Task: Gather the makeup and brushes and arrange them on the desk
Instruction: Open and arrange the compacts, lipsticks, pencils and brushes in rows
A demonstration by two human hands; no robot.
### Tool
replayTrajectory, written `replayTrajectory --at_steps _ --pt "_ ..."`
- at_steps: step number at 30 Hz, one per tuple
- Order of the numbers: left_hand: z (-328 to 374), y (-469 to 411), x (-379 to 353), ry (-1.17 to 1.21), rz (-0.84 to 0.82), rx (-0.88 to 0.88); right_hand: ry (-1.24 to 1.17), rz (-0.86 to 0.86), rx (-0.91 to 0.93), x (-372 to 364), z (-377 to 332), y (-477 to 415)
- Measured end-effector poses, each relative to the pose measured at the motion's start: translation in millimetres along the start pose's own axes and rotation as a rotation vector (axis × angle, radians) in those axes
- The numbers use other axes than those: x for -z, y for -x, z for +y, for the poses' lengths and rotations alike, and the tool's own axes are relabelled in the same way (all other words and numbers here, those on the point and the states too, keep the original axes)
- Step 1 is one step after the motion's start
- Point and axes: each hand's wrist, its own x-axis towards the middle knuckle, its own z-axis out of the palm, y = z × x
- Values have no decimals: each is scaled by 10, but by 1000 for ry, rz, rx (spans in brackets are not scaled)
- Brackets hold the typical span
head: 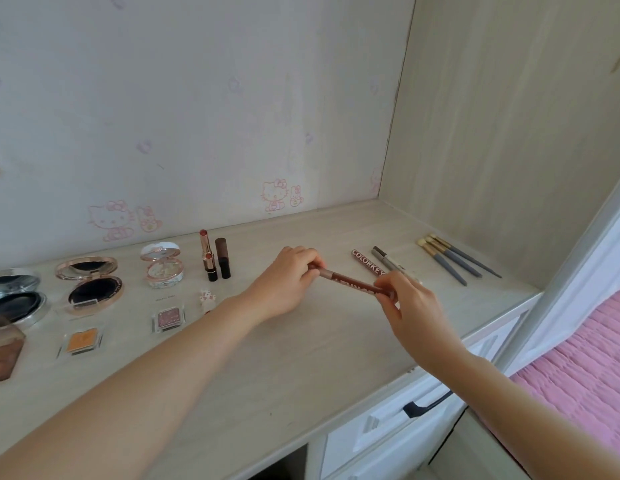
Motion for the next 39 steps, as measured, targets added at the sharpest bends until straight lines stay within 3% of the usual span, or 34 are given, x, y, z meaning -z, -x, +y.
replayTrajectory --at_steps 4,10,16,19,26,34,39 --pt "14 265 265 50 24 24 -47 -3 46 8 -220 133" --pt "12 741 643 214 117 136 -140 -87 -39 -39 -620 294" --pt "97 1149 900 926 385 362 -202 -131 -32 -144 -1117 428" --pt "98 1317 966 1139 506 457 -225 -158 -6 -254 -1348 474" --pt "-16 1657 1074 1179 563 494 -304 -224 -37 -463 -1679 567" --pt "-65 1930 1016 1111 464 556 -404 -246 -40 -650 -2011 613" --pt "-106 1990 1092 1046 503 574 -384 -282 -18 -763 -2142 606"
